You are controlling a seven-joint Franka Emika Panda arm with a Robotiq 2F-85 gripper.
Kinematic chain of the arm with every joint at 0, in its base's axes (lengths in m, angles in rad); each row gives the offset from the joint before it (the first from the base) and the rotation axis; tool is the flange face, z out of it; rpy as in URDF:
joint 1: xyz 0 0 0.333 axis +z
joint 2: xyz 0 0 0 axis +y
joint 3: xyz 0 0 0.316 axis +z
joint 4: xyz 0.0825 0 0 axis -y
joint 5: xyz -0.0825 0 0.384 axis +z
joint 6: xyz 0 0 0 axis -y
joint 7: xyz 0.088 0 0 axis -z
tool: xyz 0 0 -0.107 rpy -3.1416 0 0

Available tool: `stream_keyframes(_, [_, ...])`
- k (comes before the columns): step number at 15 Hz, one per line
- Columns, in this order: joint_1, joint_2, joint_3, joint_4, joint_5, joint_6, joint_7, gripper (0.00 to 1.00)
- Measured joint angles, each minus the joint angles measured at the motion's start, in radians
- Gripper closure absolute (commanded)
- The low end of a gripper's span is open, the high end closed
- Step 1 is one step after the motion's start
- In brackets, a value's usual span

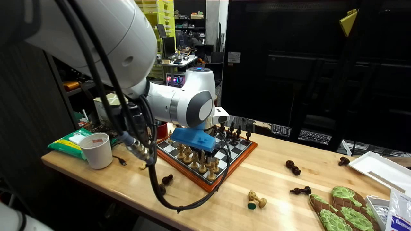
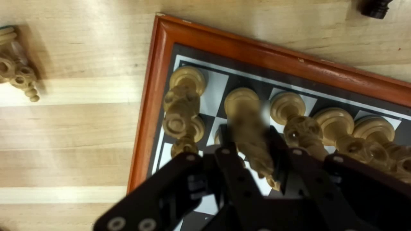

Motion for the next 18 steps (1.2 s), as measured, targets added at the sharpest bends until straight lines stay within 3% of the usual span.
stream_keyframes(8, [0.0, 0.0, 0.0, 0.0, 0.0, 0.0, 0.0, 0.64])
stream_keyframes(12, [0.0, 0.0, 0.0, 0.0, 0.0, 0.0, 0.0, 0.7])
stream_keyframes(15, [0.0, 0.0, 0.0, 0.0, 0.0, 0.0, 0.0, 0.66])
stream_keyframes(18, [0.0, 0.0, 0.0, 0.0, 0.0, 0.0, 0.0, 0.71])
